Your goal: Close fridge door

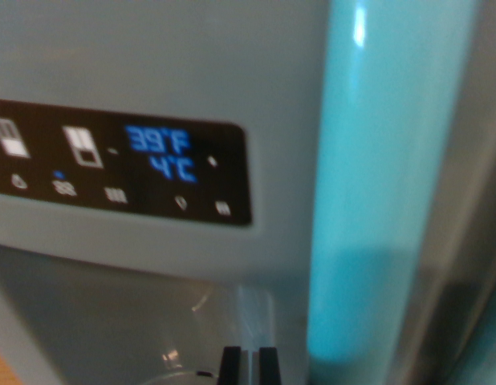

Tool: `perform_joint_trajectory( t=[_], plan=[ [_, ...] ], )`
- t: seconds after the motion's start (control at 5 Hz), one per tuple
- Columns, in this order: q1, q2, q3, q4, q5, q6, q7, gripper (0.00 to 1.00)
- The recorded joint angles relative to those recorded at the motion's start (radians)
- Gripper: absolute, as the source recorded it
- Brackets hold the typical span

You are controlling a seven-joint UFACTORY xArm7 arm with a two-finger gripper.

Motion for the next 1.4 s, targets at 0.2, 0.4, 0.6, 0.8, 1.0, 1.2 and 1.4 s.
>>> perform_joint_trajectory(
  t=[0.2, 0.4, 0.6, 0.8, 1.0, 1.2, 1.4],
  plan=[
    [0.0000, 0.014, -0.012, 0.012, 0.0000, 0.000, 0.000, 1.00],
    [0.0000, 0.014, -0.012, 0.012, 0.0000, 0.000, 0.000, 1.00],
    [0.0000, 0.033, -0.019, 0.029, 0.0000, 0.000, 0.000, 1.00],
    [0.0000, 0.033, -0.019, 0.029, 0.0000, 0.000, 0.000, 1.00],
    [0.0000, 0.059, -0.025, 0.054, 0.0000, 0.000, 0.000, 1.00],
    [0.0000, 0.059, -0.025, 0.054, 0.0000, 0.000, 0.000, 1.00],
    [0.0000, 0.082, -0.031, 0.075, 0.0000, 0.000, 0.000, 1.00]
  ],
)
